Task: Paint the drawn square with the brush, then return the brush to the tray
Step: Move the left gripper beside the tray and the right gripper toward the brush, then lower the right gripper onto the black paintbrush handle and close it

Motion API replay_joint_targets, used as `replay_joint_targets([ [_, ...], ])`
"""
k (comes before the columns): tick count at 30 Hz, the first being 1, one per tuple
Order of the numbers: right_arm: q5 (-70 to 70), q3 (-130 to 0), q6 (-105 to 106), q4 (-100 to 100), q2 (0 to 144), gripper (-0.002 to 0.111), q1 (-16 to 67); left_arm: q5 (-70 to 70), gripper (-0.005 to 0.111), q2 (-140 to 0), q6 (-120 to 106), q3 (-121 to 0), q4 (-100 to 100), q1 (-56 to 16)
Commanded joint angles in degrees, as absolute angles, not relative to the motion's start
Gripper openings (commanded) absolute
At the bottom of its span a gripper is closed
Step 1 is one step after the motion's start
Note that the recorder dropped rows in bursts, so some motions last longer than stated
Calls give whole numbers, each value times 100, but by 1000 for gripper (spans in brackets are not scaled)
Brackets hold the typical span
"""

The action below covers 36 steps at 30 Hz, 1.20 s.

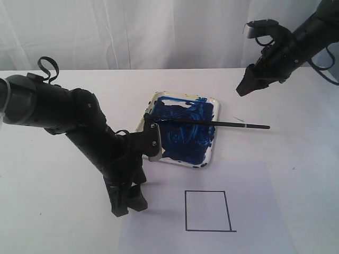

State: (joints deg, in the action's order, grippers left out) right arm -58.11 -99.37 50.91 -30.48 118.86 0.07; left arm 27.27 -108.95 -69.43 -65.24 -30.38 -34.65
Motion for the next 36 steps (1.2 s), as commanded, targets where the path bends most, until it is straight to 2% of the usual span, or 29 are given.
replay_joint_targets([
  [1,-5870,-9996,6730,-3471,12015,56,0,2787,66,-10875,-6944,-6466,-3122,-3497],
  [36,-5763,-9986,9382,-4555,13472,55,0,2732,66,-11207,-6944,-6466,-3038,-3497],
])
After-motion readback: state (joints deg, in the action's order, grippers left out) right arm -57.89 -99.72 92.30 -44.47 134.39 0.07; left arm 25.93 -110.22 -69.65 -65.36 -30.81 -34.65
